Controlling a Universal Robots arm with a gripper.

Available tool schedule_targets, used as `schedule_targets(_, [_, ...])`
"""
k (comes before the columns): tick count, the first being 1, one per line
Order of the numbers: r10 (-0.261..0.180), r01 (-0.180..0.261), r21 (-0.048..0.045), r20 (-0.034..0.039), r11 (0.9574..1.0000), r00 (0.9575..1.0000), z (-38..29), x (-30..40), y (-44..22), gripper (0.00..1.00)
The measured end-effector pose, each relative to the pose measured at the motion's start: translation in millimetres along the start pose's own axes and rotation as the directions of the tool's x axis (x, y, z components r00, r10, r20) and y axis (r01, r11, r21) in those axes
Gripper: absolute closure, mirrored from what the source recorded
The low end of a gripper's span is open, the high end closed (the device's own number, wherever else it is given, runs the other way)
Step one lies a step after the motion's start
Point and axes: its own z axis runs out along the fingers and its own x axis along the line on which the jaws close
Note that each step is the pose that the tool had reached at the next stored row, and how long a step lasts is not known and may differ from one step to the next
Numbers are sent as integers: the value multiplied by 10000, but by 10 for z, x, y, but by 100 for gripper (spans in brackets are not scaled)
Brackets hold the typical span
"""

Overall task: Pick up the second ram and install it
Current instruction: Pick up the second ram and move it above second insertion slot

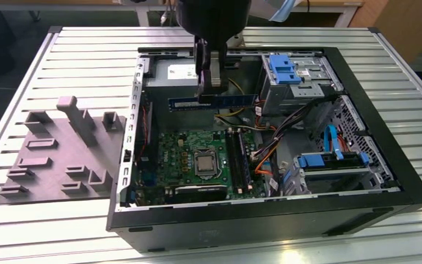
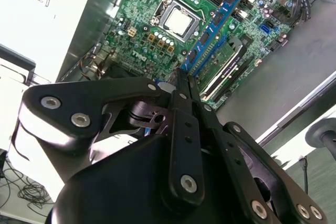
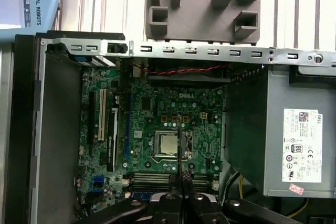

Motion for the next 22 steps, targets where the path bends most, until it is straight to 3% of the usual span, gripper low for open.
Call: schedule_targets(22, [0, 0, 0, 0, 10000, 10000, 69, 1, -2, 88])
